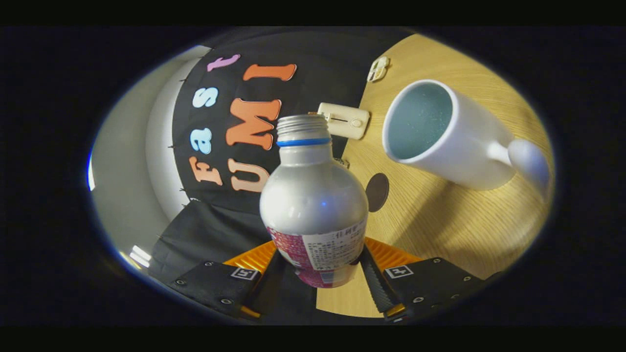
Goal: Take the bottle from table, then pour the juice into the cup, finally place the bottle on the coaster
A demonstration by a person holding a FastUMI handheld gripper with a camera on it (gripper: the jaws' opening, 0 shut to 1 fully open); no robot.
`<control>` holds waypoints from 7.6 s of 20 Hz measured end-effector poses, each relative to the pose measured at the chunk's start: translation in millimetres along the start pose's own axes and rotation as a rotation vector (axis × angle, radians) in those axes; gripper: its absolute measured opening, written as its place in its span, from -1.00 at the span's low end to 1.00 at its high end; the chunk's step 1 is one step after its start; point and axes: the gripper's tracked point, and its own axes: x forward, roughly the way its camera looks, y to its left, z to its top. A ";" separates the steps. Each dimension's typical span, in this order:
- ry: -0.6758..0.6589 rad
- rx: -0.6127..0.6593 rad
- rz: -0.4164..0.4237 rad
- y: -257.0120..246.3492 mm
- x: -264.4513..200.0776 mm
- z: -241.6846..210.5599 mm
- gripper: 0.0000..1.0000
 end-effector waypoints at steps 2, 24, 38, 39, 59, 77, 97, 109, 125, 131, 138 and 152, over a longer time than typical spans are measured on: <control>0.002 0.057 0.007 0.0 -2.8 -1.3 0.58; 0.032 0.315 0.034 7.2 -1.7 -1.6 0.57; 0.037 0.403 0.064 20.4 -2.1 1.6 0.57; 0.042 0.411 0.065 22.1 -2.0 0.5 0.57; 0.060 0.606 0.172 57.2 -17.3 26.2 0.57; 0.057 0.661 0.179 57.4 -23.5 45.3 0.57; 0.141 0.721 0.237 76.6 -26.3 35.7 0.57; 0.137 0.781 0.270 81.4 -24.2 46.3 0.56; 0.127 0.847 0.343 89.2 -29.7 56.1 0.57; 0.124 0.857 0.373 90.5 -29.0 56.8 0.57; 0.097 0.895 0.417 94.9 -36.3 63.3 0.57; 0.097 0.882 0.410 92.8 -34.7 59.9 0.56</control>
